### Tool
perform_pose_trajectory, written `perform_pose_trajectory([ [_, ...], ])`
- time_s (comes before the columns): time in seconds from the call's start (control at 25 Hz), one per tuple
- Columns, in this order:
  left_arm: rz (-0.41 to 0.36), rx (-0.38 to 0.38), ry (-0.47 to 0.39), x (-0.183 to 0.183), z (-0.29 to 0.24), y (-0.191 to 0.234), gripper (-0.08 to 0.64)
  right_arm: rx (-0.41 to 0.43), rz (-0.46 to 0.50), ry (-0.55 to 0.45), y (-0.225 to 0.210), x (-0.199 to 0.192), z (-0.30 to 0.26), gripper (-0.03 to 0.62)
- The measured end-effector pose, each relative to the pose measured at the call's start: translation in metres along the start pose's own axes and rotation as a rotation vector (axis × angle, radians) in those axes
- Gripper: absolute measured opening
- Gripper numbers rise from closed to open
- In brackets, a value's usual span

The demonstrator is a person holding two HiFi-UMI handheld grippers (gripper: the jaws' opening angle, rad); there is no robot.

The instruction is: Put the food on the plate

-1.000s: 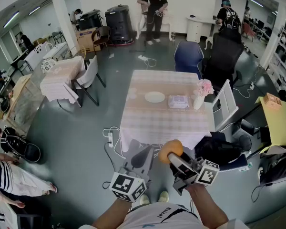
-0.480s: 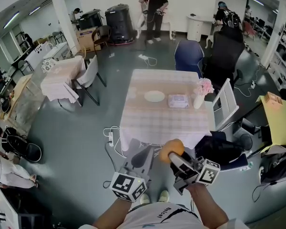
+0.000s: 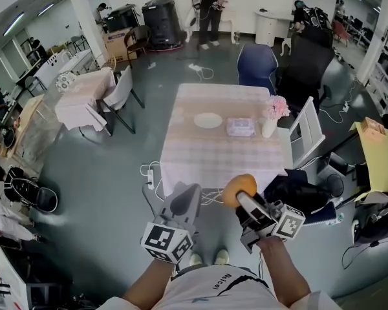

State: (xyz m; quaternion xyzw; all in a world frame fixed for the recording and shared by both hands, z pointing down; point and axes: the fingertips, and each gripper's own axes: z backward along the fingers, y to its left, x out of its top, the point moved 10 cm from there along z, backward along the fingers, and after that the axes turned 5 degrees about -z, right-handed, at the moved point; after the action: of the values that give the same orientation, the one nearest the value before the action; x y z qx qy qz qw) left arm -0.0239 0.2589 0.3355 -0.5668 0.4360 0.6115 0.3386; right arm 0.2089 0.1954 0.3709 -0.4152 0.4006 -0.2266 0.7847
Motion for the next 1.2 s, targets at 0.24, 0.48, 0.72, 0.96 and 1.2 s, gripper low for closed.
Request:
perform_pose_trajectory([
  [0.24, -0.005, 0.009, 0.000, -0.001, -0.016, -0.009, 0.005, 0.005, -0.002, 0.012, -0.005, 0.015, 0.005, 0.316],
  [0.48, -0.013, 0.018, 0.007, -0.005, -0.029, -0.016, 0.005, 0.003, -0.008, 0.015, -0.014, 0.027, 0.010, 0.316],
  [0.72, -0.015, 0.027, 0.012, -0.005, -0.042, -0.003, 0.005, -0.012, -0.013, 0.023, -0.028, 0.034, 0.000, 0.316],
  [0.96, -0.004, 0.013, 0.019, -0.007, -0.067, 0.023, 0.005, -0.035, -0.010, 0.031, -0.049, 0.042, -0.023, 0.316],
  [1.2, -0.008, -0.019, 0.032, -0.010, -0.102, 0.066, 0.005, -0.079, 0.001, 0.029, -0.077, 0.054, -0.063, 0.316],
])
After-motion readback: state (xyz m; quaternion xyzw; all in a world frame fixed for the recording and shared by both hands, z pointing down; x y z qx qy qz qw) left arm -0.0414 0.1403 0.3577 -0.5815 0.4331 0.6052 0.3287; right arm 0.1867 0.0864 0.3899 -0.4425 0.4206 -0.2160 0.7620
